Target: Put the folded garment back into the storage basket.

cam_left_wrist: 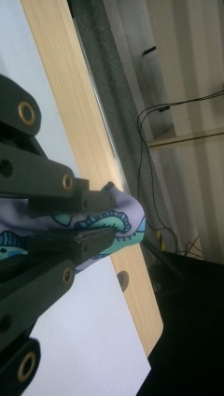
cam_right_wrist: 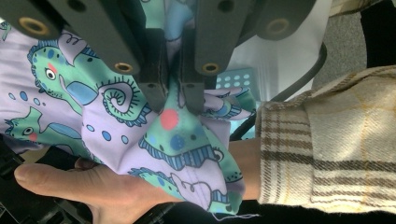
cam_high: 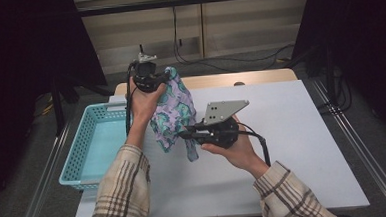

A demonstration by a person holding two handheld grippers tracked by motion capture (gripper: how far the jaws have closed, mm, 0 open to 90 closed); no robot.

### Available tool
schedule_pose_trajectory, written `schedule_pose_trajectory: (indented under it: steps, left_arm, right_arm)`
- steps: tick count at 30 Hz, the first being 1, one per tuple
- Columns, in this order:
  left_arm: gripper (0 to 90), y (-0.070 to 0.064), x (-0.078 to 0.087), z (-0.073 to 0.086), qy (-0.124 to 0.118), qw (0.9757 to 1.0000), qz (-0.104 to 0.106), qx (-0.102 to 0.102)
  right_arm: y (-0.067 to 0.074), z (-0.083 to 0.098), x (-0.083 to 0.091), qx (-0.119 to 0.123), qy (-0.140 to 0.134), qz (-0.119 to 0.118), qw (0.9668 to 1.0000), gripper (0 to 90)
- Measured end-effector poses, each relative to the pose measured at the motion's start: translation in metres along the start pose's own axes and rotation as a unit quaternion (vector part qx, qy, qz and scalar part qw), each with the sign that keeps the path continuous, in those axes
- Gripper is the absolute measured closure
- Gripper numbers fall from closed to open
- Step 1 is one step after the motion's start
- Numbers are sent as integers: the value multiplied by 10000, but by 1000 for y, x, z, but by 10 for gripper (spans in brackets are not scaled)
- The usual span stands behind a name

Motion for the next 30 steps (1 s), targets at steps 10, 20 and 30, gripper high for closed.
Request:
schedule_pose_trajectory:
  steps: [10,20,30]
  left_arm:
    - [824,14,13,-6,-79,9999,-53,57]
    - [824,27,24,-10,-128,9998,-99,121]
    - [824,37,34,-12,-176,9996,-140,146]
  right_arm:
    - [0,-12,-11,59,-49,-88,9999,846]
    - [1,-25,-23,111,-174,-148,9997,846]
    - [4,-35,-32,138,-227,-229,9994,846]
Point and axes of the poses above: each handheld gripper's, and its own axes: x roughly backward along the jaws, z roughly out of its underside, y roughly to its left, the point moved 3 cm from there along -x, roughly forward along the jaws, and after that the axes turned 11 degrees about x, right-handed, at the moved point
